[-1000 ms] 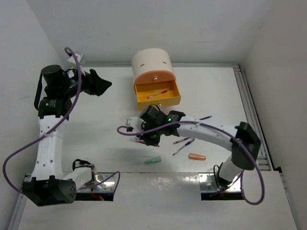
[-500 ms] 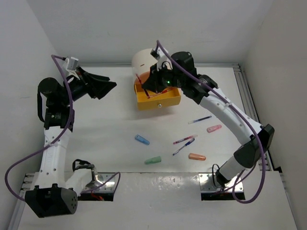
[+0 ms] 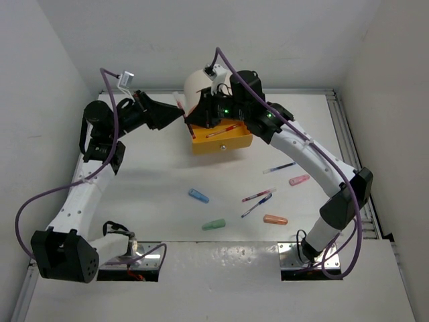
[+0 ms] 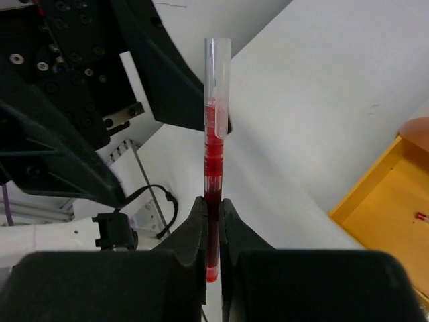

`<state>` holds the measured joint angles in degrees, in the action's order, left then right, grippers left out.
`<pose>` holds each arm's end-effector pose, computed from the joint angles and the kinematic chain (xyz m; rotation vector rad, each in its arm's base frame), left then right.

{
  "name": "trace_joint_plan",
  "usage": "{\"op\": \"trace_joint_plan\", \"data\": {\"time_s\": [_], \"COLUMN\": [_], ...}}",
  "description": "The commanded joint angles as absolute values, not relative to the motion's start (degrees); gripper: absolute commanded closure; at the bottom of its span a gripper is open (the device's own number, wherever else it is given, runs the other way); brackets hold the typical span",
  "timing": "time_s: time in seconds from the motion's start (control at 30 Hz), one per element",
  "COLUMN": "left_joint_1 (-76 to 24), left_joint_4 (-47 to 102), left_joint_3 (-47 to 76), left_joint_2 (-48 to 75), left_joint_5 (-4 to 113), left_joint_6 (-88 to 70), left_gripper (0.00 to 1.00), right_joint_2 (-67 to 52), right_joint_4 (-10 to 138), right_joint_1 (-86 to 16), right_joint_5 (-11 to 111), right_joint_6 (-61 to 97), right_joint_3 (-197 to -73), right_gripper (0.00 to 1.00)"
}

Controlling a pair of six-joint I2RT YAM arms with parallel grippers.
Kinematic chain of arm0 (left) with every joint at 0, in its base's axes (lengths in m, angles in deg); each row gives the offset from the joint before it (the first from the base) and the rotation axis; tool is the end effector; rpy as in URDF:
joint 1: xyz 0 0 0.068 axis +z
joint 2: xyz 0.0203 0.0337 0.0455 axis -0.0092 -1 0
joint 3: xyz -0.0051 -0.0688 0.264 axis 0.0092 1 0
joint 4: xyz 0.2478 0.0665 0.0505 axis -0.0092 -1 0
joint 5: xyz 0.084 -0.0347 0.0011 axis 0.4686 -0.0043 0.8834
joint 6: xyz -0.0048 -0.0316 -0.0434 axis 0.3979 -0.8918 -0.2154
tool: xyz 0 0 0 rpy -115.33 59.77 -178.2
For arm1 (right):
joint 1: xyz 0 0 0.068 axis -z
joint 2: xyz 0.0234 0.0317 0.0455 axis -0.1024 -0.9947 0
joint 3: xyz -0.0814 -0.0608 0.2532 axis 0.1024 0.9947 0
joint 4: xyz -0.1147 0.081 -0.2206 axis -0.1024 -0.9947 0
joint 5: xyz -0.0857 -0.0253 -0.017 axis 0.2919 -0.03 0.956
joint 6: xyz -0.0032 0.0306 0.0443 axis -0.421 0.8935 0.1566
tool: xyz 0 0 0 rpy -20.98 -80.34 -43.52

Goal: Sort the stationery into containers
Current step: Pick up the pen from the center of the board, then place the pen in the drawer.

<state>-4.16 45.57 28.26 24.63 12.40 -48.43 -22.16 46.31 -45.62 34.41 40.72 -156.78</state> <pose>0.2466 -0.0478 0.4098 0.2130 1.5516 -1.3593 0.2923 0.2614 0.4144 -0.4822 1.9532 1.1882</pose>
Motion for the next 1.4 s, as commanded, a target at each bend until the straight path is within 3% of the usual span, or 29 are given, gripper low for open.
{"op": "trace_joint_plan", "data": {"time_s": [0.0, 0.07, 0.27, 0.33, 0.37, 0.47, 0.6, 0.87, 1.1, 1.37], "left_joint_1": [-5.45, -6.24, -7.47, -7.73, -7.99, -9.4, -13.7, -27.85, -37.08, -39.11], "left_joint_4": [49.82, 48.68, 46.31, 44.91, 43.33, 31.84, 8.49, -16.93, -25.14, -28.22], "left_joint_3": [27.94, 27.15, 24.6, 22.85, 19.97, 9.46, -5.08, -29.34, -43.23, -44.4], "left_joint_2": [23.65, 22.25, 19.17, 18.03, 17.5, 13.98, 5.74, -12.9, -28.55, -34.8], "left_joint_5": [14.91, 15.96, 16.05, 15.44, 15.09, 15.78, 22.89, 39.68, 59.44, 66.06], "left_joint_6": [-50.28, -49.4, -46.68, -44.32, -42.56, -30.01, -7.36, 17.28, 28.38, 35.15], "left_gripper": [0.28, 0.3, 0.66, 0.79, 0.88, 0.98, 0.99, 0.96, 0.9, 0.82], "right_joint_2": [-21.8, -21.98, -22.07, -21.72, -20.84, -16.99, -8.46, 8.51, 17.3, 18.72], "right_joint_4": [49.96, 49.96, 49.52, 48.13, 47.51, 44.79, 41.71, 34.49, 35.19, 34.15], "right_joint_1": [-46.04, -46.04, -46.48, -46.48, -46.22, -43.15, -32.18, -17.15, -13.17, -13.25], "right_joint_5": [32.7, 32.43, 31.99, 31.82, 31.82, 31.21, 31.02, 35.33, 37.18, 37.26], "right_joint_6": [42.18, 42.09, 41.83, 40.6, 39.64, 36.49, 31.38, 15.56, 13.0, 8.26], "right_joint_3": [-159.41, -159.41, -159.24, -158.98, -158.19, -153.82, -142.65, -117.42, -104.33, -100.0], "right_gripper": [1.0, 1.0, 1.0, 0.87, 0.67, 0.39, 0.38, 0.45, 0.52, 0.52]}}
